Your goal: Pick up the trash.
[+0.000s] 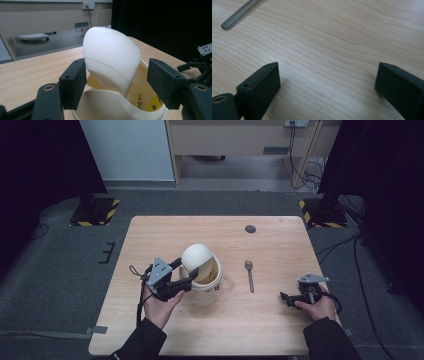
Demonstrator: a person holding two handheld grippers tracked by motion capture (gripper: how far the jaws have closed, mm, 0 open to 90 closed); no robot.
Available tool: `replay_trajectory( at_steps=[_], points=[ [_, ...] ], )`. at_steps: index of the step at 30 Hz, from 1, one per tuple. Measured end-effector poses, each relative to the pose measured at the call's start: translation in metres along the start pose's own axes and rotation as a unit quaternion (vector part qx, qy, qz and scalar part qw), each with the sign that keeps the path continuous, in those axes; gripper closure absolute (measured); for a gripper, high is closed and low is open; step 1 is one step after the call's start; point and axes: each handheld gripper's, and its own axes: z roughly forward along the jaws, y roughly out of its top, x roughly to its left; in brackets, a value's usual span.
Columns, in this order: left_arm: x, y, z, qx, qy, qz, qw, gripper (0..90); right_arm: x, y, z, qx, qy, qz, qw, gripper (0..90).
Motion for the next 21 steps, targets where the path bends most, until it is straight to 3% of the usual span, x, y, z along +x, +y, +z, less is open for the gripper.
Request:
replay_trajectory(
  at_steps=[1,5,9,10,17,19,20,21],
  points=[
    [0.000,0.000,-0.001,-0.001,-0.003,0.000,1.0000,31.3,0.000,0.000,0.000,0.000,0.000,0.000,1.0000,10.8],
    [0.001,0.000,-0.003,-0.007,-0.023,-0.001,0.9997,29.8,0.000,0.004,-0.005,0.012,-0.003,0.002,0.9999,27.2],
    [0.002,0.001,-0.007,-0.012,-0.035,0.001,0.9993,29.9,0.001,0.007,-0.007,0.017,0.000,0.000,0.9998,29.8],
    [0.005,0.001,-0.012,-0.012,-0.023,0.000,0.9997,29.4,0.002,0.011,-0.010,0.007,0.001,0.005,1.0000,31.0],
    [0.022,-0.007,-0.034,-0.014,0.006,-0.014,0.9998,25.6,0.008,0.028,-0.019,-0.036,-0.003,0.012,0.9993,32.6],
    [0.035,-0.019,-0.047,-0.001,0.024,-0.019,0.9995,24.5,0.009,0.036,-0.024,-0.057,-0.010,0.008,0.9983,33.9],
    [0.035,-0.019,-0.047,-0.001,0.024,-0.019,0.9995,23.9,0.010,0.039,-0.025,-0.060,-0.010,0.011,0.9980,33.7],
    [0.046,-0.031,-0.052,0.019,0.040,-0.016,0.9989,23.5,0.011,0.041,-0.026,-0.065,-0.012,0.012,0.9977,33.7]
  ],
)
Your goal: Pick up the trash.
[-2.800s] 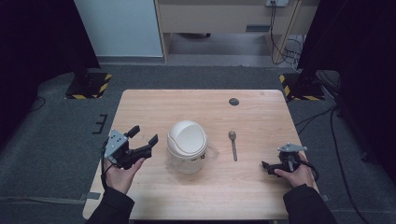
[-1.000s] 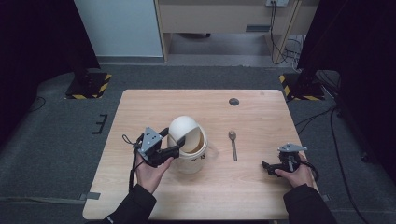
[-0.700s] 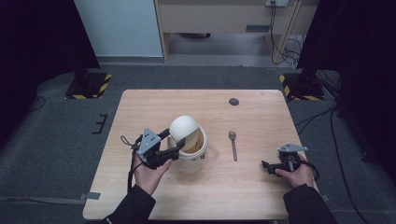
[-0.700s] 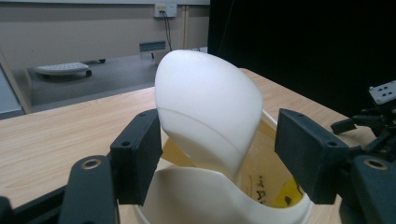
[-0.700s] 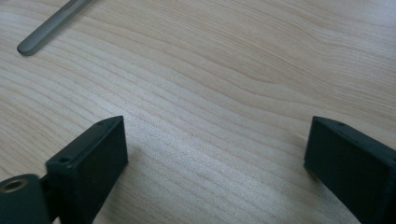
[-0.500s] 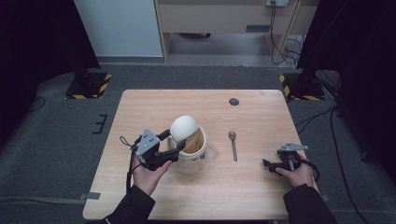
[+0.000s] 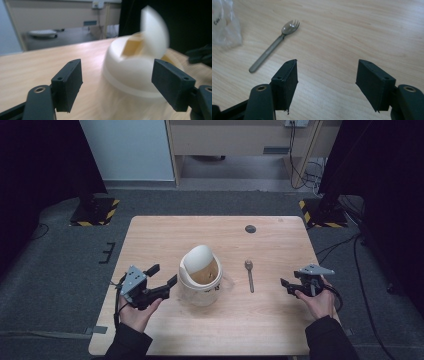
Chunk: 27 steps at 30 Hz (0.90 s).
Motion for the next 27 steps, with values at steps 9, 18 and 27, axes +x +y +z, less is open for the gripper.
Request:
replay_trajectory(
  at_steps=[9,18,27],
  points=[
    [0.040,-0.043,0.006,0.093,0.055,0.002,0.9941,21.3,0.016,0.027,0.006,-0.022,0.004,-0.011,0.9997,39.4],
    [0.058,-0.067,0.022,0.176,0.074,-0.007,0.9815,18.1,0.044,0.043,0.030,-0.033,0.004,-0.010,0.9994,50.3],
    [0.064,-0.073,0.028,0.212,0.078,-0.015,0.9740,15.7,0.058,0.045,0.057,-0.026,0.028,0.035,0.9987,55.5]
  ],
)
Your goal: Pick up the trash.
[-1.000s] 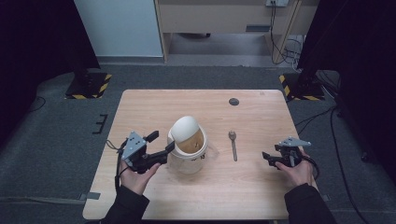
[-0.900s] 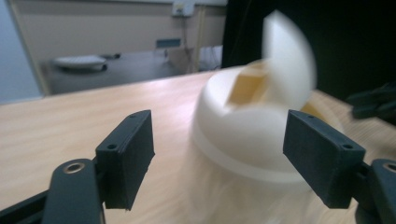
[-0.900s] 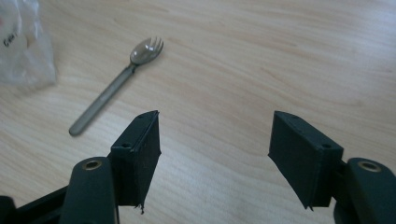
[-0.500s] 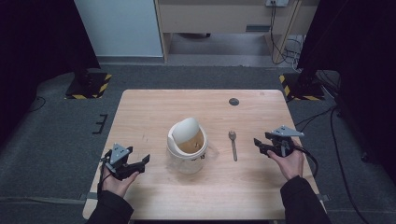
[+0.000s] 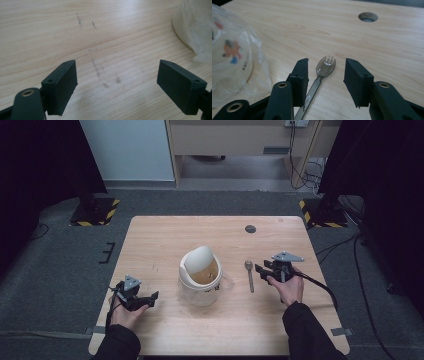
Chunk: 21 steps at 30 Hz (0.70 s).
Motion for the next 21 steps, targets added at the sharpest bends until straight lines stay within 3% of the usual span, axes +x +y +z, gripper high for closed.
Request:
replay_trajectory(
  at_steps=[8,21],
  points=[
    [-0.003,0.001,0.002,0.003,-0.014,-0.002,0.9999,15.3,0.008,-0.012,0.025,0.056,0.007,-0.011,0.9984,58.9],
    [-0.004,0.003,0.001,-0.003,-0.021,-0.005,0.9998,15.4,0.014,-0.023,0.039,0.091,0.000,-0.021,0.9957,62.4]
  ],
)
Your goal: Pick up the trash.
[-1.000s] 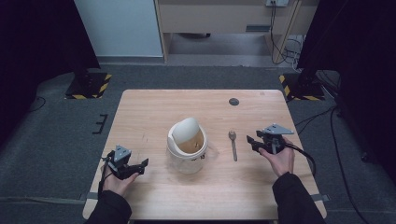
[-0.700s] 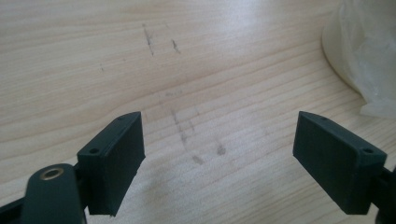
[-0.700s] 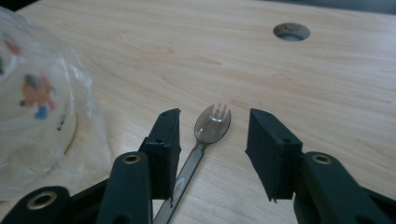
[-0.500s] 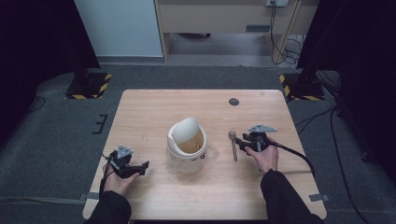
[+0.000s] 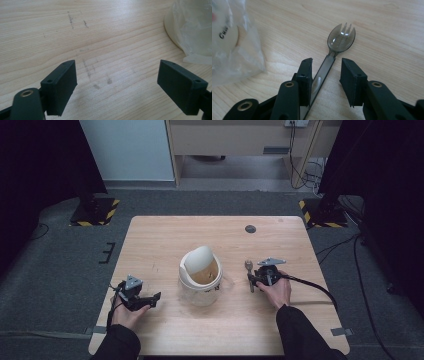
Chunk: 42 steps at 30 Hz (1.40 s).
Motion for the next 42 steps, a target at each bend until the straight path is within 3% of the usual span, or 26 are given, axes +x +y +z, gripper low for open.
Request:
replay_trajectory(
  at_steps=[7,12,20,26,28,29,30,34,35,37,42],
  points=[
    [0.000,0.000,0.000,0.001,-0.001,-0.001,1.0000,15.4,0.002,-0.002,0.003,0.004,-0.003,-0.005,1.0000,64.8],
    [-0.001,0.000,0.000,0.000,-0.003,0.000,1.0000,15.4,0.000,-0.002,0.002,0.007,-0.010,-0.017,0.9998,79.8],
    [0.000,0.002,-0.004,-0.014,-0.003,-0.005,0.9999,16.1,-0.004,0.001,-0.003,0.017,-0.005,-0.032,0.9993,80.0],
    [-0.002,0.006,-0.012,-0.045,-0.007,-0.007,0.9989,16.8,-0.008,0.009,-0.020,-0.030,0.015,-0.013,0.9993,80.0],
    [-0.004,0.007,-0.014,-0.056,-0.010,-0.005,0.9984,16.9,-0.010,0.012,-0.029,-0.053,0.026,-0.004,0.9982,80.0],
    [-0.006,0.008,-0.016,-0.061,-0.012,-0.003,0.9980,17.5,-0.012,0.016,-0.039,-0.078,0.035,0.005,0.9964,80.0],
    [-0.008,0.009,-0.018,-0.068,-0.014,-0.003,0.9976,17.5,-0.012,0.016,-0.039,-0.078,0.035,0.005,0.9964,80.0],
    [-0.016,0.014,-0.027,-0.104,-0.026,-0.002,0.9942,18.0,-0.018,0.020,-0.062,-0.128,0.054,0.023,0.9900,80.0],
    [-0.018,0.016,-0.029,-0.114,-0.028,-0.002,0.9931,18.1,-0.020,0.022,-0.073,-0.151,0.059,0.027,0.9865,80.0],
    [-0.020,0.020,-0.034,-0.133,-0.029,0.001,0.9907,18.1,-0.020,0.023,-0.079,-0.159,0.058,0.023,0.9852,80.0],
    [-0.026,0.027,-0.046,-0.171,-0.035,-0.002,0.9847,18.5,-0.014,0.025,-0.102,-0.196,0.076,0.010,0.9777,80.0]
  ],
)
